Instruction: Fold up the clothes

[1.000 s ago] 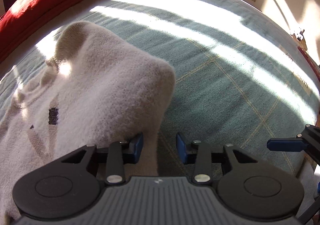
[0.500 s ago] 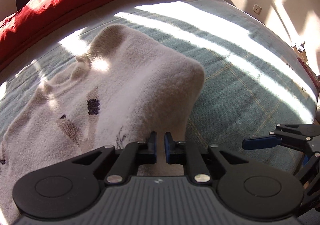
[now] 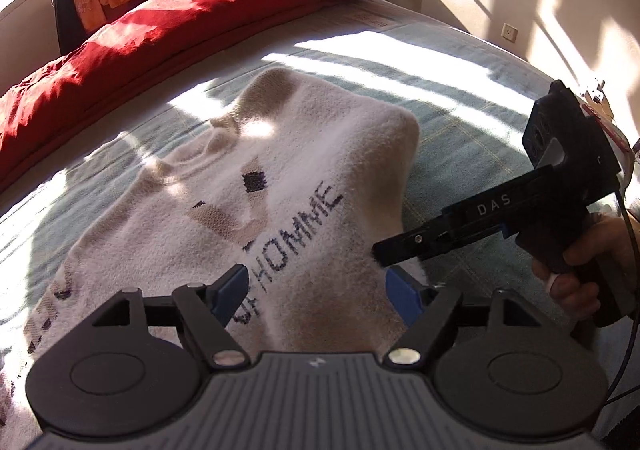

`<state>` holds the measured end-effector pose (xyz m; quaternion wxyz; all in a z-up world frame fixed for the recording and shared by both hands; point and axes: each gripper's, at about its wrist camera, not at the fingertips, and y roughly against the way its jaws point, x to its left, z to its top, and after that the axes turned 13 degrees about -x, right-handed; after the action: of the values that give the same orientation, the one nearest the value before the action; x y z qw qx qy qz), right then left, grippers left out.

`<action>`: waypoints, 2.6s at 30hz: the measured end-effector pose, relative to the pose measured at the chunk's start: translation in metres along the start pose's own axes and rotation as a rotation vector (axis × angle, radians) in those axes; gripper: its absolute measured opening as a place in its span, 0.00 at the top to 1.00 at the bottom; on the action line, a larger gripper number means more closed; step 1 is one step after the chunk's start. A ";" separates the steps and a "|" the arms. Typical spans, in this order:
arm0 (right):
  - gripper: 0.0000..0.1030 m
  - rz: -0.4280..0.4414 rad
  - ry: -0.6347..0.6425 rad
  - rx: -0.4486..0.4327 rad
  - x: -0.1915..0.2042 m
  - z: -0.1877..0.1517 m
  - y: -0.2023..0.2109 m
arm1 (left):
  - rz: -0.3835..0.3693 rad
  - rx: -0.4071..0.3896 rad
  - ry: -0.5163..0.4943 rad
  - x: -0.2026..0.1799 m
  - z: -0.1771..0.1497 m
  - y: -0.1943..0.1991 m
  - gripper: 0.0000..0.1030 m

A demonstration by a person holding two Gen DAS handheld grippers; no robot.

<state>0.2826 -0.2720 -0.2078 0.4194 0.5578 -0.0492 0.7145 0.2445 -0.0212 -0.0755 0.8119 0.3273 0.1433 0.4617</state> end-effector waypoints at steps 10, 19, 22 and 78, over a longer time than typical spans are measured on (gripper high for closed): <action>0.37 0.074 0.197 0.002 0.108 0.010 -0.029 | 0.043 -0.015 0.090 0.036 -0.043 0.017 0.26; 0.34 0.130 0.322 0.099 0.181 -0.001 -0.110 | 0.123 -0.062 0.224 0.089 -0.077 0.059 0.26; 0.34 0.107 0.347 0.144 0.190 -0.012 -0.145 | 0.141 -0.056 0.271 0.102 -0.092 0.069 0.25; 0.66 -0.049 0.575 0.267 0.170 -0.066 -0.067 | 0.241 0.020 0.416 0.117 -0.081 -0.005 0.19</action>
<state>0.2724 -0.1006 -0.1164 0.3562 0.3844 0.1791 0.8326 0.2668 0.1079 -0.1305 0.7005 0.2481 0.2718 0.6114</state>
